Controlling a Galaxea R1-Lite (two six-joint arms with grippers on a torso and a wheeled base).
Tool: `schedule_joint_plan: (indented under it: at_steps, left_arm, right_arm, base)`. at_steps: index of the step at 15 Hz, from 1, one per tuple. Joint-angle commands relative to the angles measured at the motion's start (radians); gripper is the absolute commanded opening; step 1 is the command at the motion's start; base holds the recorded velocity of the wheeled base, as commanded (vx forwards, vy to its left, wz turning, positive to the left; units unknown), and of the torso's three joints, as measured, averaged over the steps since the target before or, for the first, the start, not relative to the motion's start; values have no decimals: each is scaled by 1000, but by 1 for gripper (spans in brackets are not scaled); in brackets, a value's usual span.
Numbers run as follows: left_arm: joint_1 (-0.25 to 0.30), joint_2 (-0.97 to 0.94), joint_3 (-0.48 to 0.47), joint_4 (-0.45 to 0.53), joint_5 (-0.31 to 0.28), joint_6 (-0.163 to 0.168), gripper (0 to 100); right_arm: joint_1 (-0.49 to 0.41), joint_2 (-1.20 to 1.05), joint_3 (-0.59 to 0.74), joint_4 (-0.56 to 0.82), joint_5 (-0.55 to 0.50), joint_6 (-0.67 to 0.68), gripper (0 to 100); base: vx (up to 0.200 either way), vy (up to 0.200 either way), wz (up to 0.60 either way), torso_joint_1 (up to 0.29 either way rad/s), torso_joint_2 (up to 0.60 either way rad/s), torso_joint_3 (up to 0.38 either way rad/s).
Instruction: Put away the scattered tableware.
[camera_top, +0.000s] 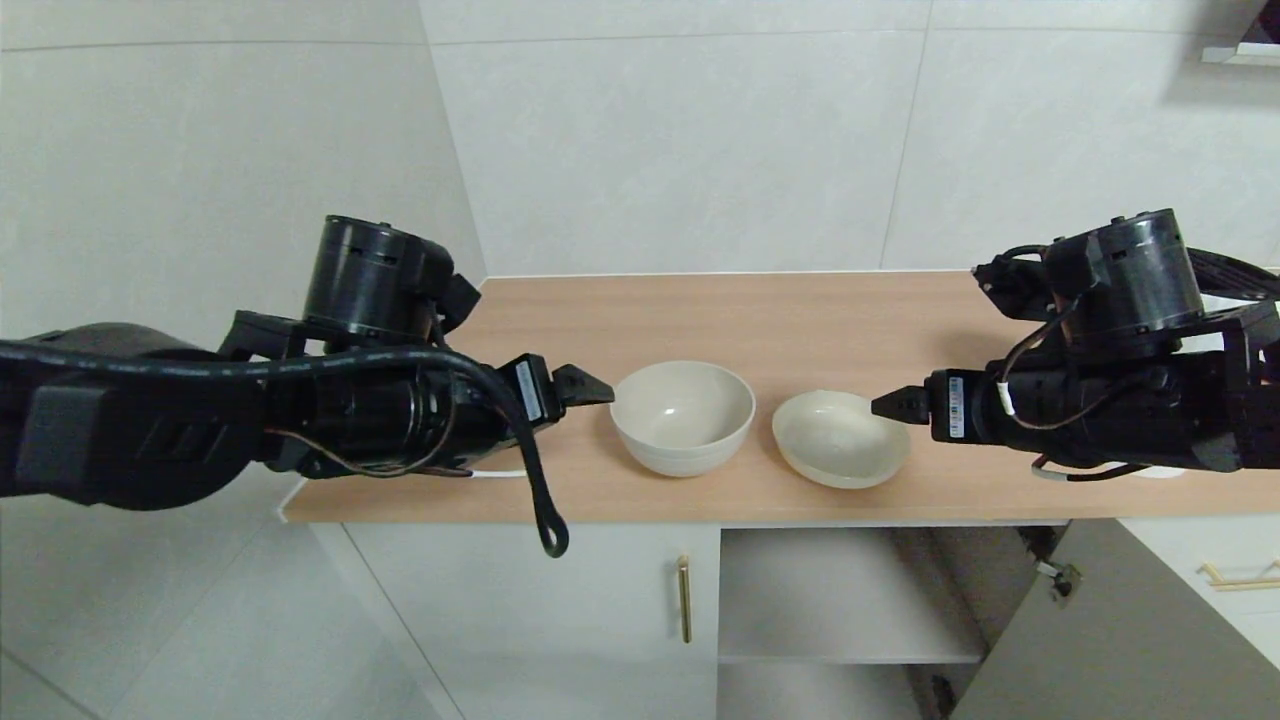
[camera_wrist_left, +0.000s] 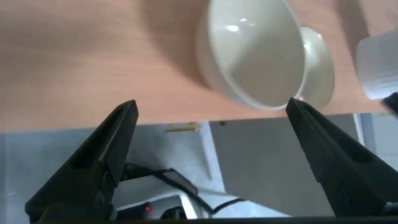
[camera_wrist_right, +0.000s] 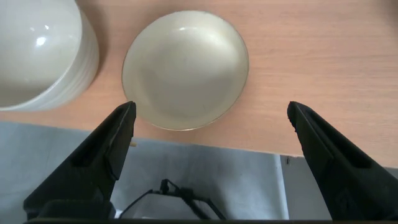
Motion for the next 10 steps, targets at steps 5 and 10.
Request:
schedule_joint_plan:
  at_steps: [5,10]
  left_arm:
    - [-79,249,-58,-156,180,-65,100]
    - [-79,254,-67,-180,205,-80,100]
  right_arm:
    - [0,14,4,-22,-1,1,100]
    - [0,10,4,-22,-1,3,100]
  base:
    - [0,0,0,0,0,0]
    - [0,0,0,0,0,0]
